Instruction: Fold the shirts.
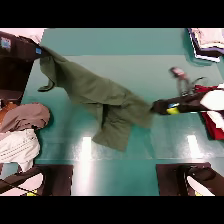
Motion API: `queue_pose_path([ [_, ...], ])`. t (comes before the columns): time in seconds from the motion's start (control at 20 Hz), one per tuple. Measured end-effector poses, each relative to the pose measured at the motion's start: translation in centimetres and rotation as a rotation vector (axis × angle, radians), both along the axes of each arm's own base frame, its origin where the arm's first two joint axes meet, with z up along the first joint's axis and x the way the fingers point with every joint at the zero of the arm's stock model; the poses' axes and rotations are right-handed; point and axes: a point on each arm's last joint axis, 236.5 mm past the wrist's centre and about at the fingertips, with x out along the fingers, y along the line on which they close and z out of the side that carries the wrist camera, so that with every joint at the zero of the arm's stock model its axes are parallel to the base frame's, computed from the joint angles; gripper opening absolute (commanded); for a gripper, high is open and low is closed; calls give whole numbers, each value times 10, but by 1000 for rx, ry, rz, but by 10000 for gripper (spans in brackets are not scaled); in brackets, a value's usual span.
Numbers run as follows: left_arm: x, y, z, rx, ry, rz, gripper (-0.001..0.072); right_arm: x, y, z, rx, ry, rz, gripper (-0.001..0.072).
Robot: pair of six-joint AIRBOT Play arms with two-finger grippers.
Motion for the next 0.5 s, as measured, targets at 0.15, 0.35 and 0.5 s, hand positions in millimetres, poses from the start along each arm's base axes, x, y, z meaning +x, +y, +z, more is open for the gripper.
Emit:
queue_pose_path([
  [0.15, -8, -6, 45, -47, -87, -4, 23, 19, -42, 85, -3, -238, -103, 17],
  [0.35, -37, -21, 124, -126, -259, -44, 23, 14, -84, 232, -37, -618, -196, 16],
  [0.5, -72, -34, 166, -183, -356, -92, 23, -12, -100, 328, -92, -849, -223, 16],
])
